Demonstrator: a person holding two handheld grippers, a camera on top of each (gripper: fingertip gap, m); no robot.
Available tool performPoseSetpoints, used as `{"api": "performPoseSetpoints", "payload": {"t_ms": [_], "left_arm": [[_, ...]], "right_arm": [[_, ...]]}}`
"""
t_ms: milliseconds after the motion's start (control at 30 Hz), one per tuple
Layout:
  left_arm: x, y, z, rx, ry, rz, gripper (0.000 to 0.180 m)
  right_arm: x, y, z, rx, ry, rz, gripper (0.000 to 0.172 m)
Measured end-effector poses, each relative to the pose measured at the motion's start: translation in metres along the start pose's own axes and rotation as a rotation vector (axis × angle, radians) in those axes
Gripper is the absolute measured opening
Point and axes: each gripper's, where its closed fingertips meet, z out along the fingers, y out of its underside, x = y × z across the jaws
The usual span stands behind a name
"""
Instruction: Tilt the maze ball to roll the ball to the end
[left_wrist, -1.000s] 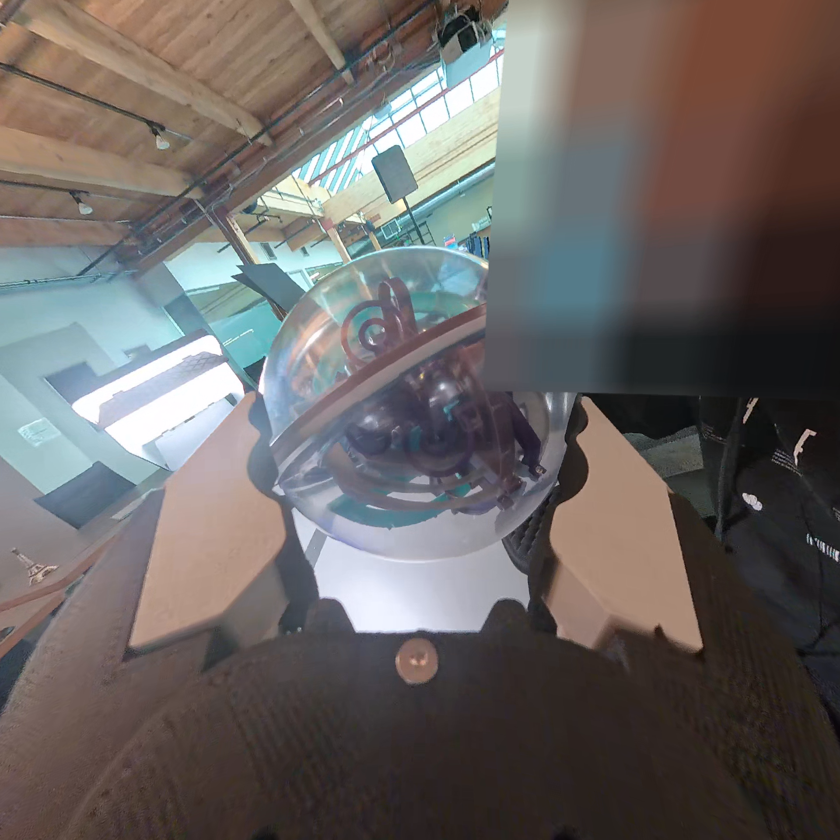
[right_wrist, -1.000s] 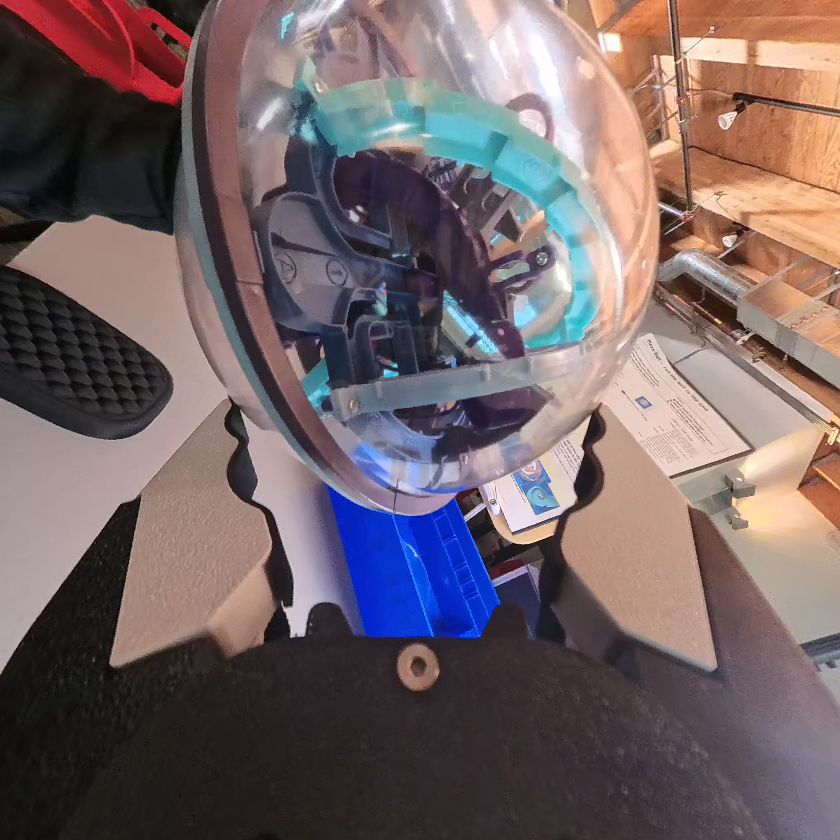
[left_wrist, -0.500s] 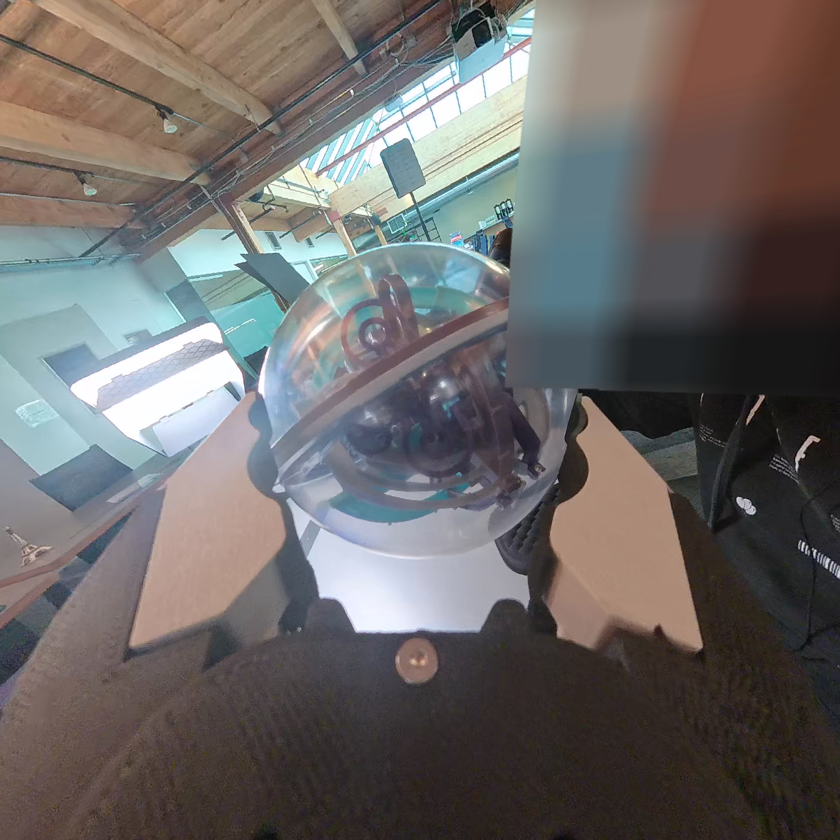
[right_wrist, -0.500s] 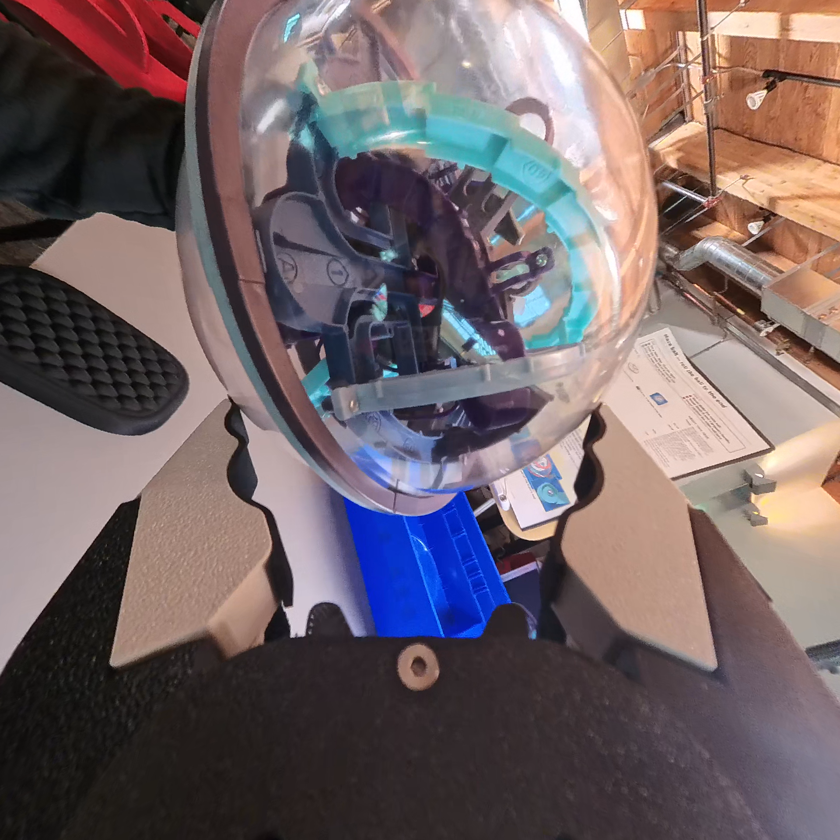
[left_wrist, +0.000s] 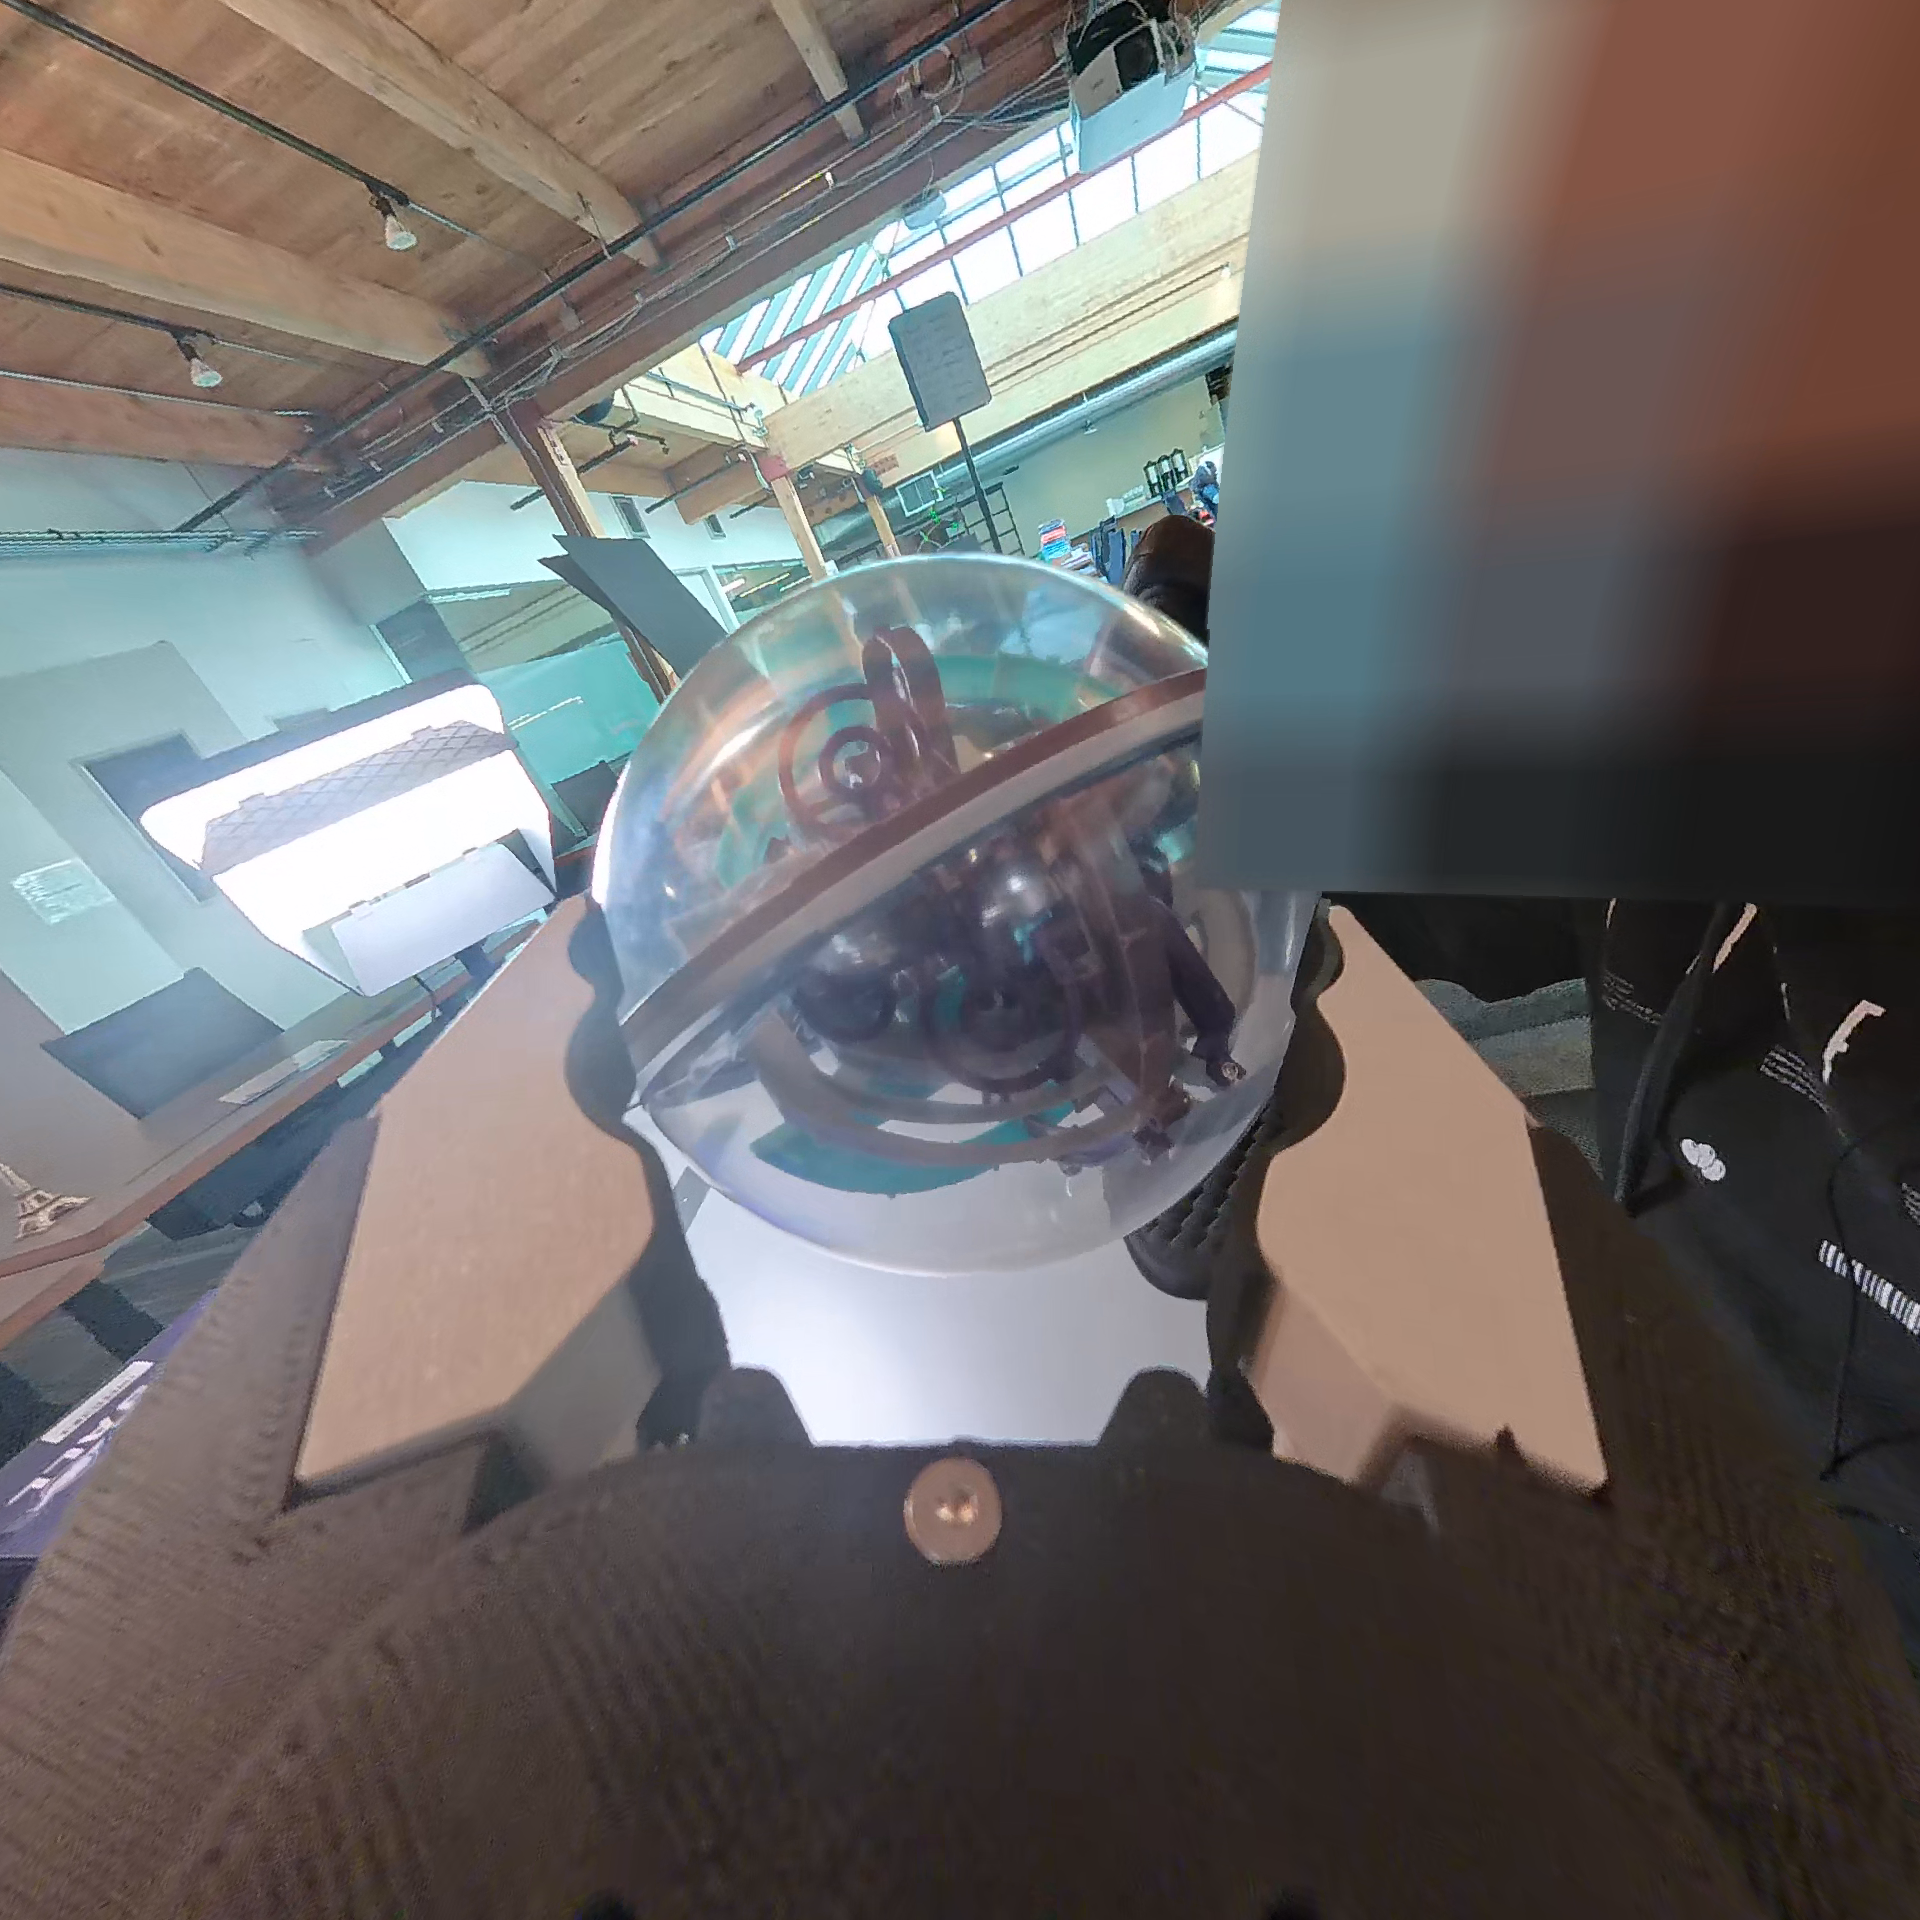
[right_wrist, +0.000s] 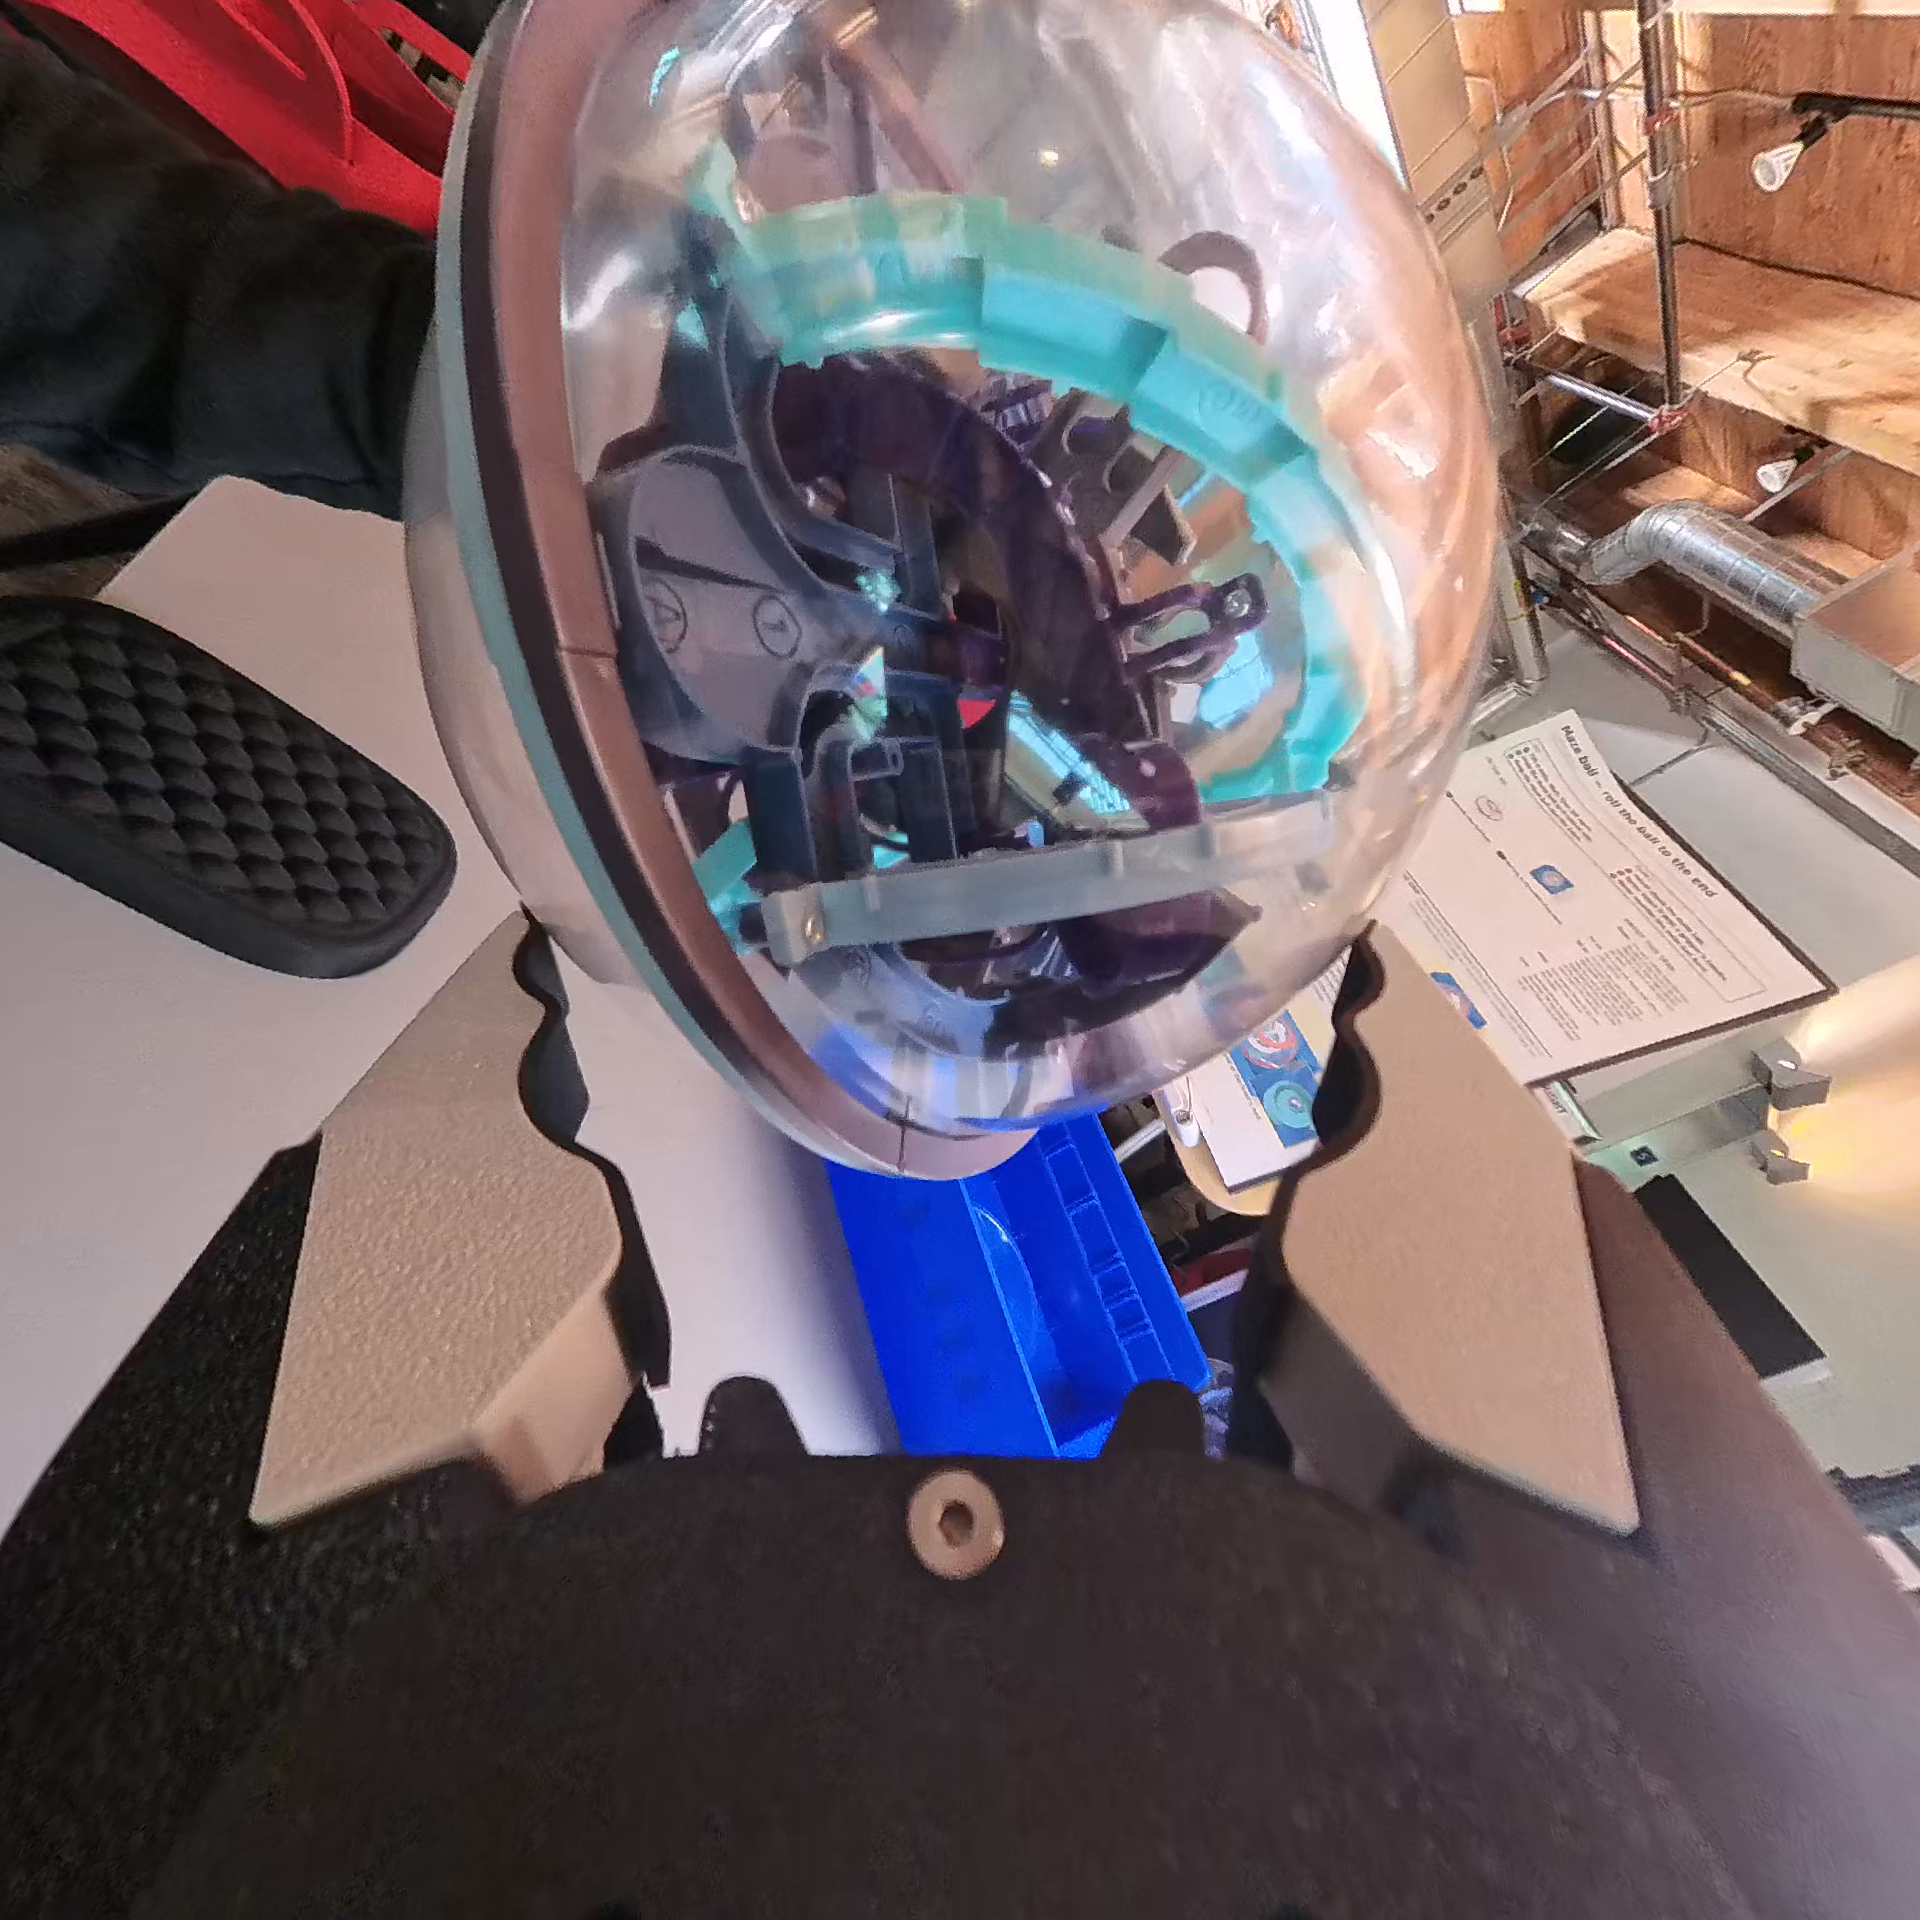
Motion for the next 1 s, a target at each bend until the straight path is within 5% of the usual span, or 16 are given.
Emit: {"api": "performPoseSetpoints", "payload": {"t_ms": [1000], "left_arm": [[0.013,-0.031,0.007,0.148,0.085,0.203,0.127]], "right_arm": [[0.017,-0.041,-0.020,0.040,0.053,-0.246,0.142]]}}
